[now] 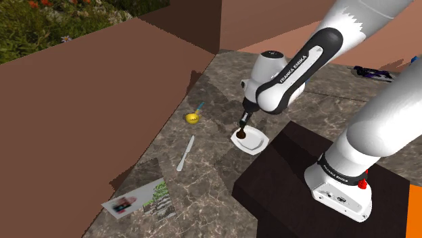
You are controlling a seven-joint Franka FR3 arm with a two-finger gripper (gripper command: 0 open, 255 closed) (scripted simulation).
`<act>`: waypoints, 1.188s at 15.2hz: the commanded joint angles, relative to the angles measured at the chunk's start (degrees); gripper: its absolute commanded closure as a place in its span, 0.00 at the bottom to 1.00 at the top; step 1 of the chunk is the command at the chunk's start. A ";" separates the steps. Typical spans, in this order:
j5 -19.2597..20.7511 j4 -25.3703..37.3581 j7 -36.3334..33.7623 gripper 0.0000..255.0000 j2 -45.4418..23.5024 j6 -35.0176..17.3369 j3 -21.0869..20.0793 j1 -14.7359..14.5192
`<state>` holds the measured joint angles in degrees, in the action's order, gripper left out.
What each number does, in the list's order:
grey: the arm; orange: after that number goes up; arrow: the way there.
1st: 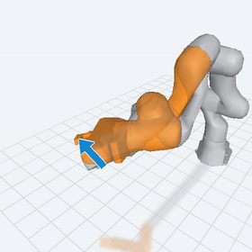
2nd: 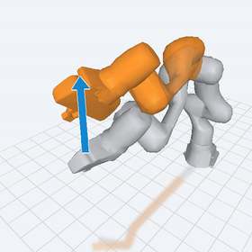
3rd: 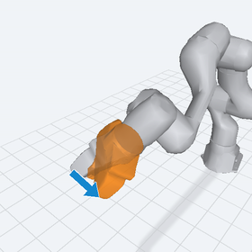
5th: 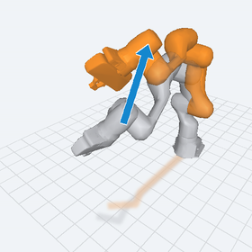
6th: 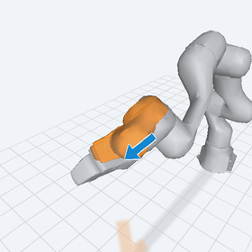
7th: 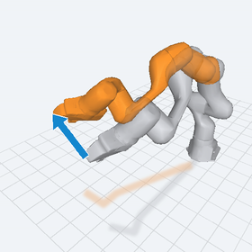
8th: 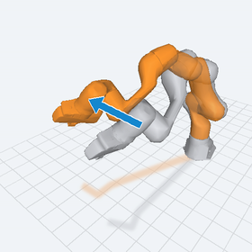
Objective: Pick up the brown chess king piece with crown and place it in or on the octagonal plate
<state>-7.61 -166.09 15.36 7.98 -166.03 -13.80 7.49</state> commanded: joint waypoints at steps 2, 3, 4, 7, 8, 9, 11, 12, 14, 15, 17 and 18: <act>-1.70 -1.18 8.28 1.00 1.71 0.73 5.13 1.40; -1.83 -1.38 10.60 1.00 2.12 1.02 6.73 2.01; -1.90 -1.49 12.88 1.00 2.46 1.34 8.25 2.72; -1.76 -1.45 17.35 1.00 2.94 2.06 11.33 4.27; -2.16 -1.45 17.67 1.00 1.74 0.85 11.47 4.02; -2.63 -1.42 18.05 1.00 0.51 -0.35 11.62 3.75; -3.87 -1.31 19.04 1.00 -2.00 -2.74 11.97 3.06; -4.72 -1.21 19.70 1.00 -3.27 -3.91 12.16 2.65; -7.13 -0.91 21.55 1.00 -5.87 -6.21 12.48 1.71; -8.85 -0.70 22.86 1.00 -7.19 -7.32 12.51 1.24; -13.62 -0.11 26.51 1.00 -9.90 -9.43 11.93 0.62; -16.59 0.29 28.80 1.00 -11.28 -10.43 11.03 0.81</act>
<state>-21.65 -166.13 42.22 -2.09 -175.53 -2.24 8.32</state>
